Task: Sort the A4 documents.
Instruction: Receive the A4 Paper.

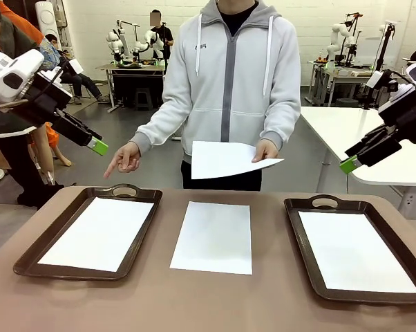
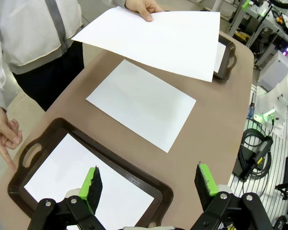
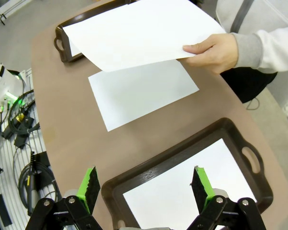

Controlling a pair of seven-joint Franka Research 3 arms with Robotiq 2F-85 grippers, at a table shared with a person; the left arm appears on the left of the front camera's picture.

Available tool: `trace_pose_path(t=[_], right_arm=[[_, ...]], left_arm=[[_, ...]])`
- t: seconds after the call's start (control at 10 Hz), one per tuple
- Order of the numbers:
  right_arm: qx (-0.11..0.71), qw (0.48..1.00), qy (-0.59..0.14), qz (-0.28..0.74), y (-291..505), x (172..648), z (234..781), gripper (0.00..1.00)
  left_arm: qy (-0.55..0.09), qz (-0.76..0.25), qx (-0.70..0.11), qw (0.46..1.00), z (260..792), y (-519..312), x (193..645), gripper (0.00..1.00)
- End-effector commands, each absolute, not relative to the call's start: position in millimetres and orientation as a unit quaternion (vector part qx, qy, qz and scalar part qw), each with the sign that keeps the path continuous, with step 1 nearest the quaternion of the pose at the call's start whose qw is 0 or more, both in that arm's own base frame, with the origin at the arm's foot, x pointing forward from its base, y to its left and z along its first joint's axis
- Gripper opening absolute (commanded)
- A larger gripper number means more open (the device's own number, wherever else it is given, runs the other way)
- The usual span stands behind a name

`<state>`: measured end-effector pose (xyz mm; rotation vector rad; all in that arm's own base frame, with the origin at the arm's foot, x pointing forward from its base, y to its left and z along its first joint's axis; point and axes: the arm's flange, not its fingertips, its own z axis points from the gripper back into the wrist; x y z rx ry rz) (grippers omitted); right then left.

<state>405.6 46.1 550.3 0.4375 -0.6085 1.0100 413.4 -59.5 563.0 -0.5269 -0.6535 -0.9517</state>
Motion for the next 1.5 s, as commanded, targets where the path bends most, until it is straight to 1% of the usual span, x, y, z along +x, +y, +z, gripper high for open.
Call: trace_pose_path(t=[0.0,0.2,0.3,0.5,0.7,0.9,1.4], right_arm=[[0.201,0.810,-0.284,0.473,47,406,551,1.00],[0.201,0.810,-0.284,0.473,47,406,551,1.00],[0.201,0.810,-0.284,0.473,47,406,551,1.00],[0.201,0.810,-0.284,0.473,47,406,551,1.00],[0.201,0.810,-0.284,0.473,47,406,551,1.00],[0.201,0.810,-0.284,0.473,47,406,551,1.00],[0.201,0.810,-0.284,0.473,47,406,551,1.00]], left_arm=[[-0.299,-0.409,-0.278,0.816,560,-73,449,1.00],[-0.271,-0.388,-0.317,0.822,550,-92,493,1.00],[-0.260,-0.361,-0.349,0.825,542,-101,518,1.00],[-0.236,-0.289,-0.422,0.826,521,-119,559,1.00],[-0.213,-0.208,-0.503,0.811,496,-135,590,1.00],[-0.183,-0.151,-0.543,0.806,478,-147,603,1.00],[-0.105,-0.099,-0.588,0.796,431,-184,618,1.00]])
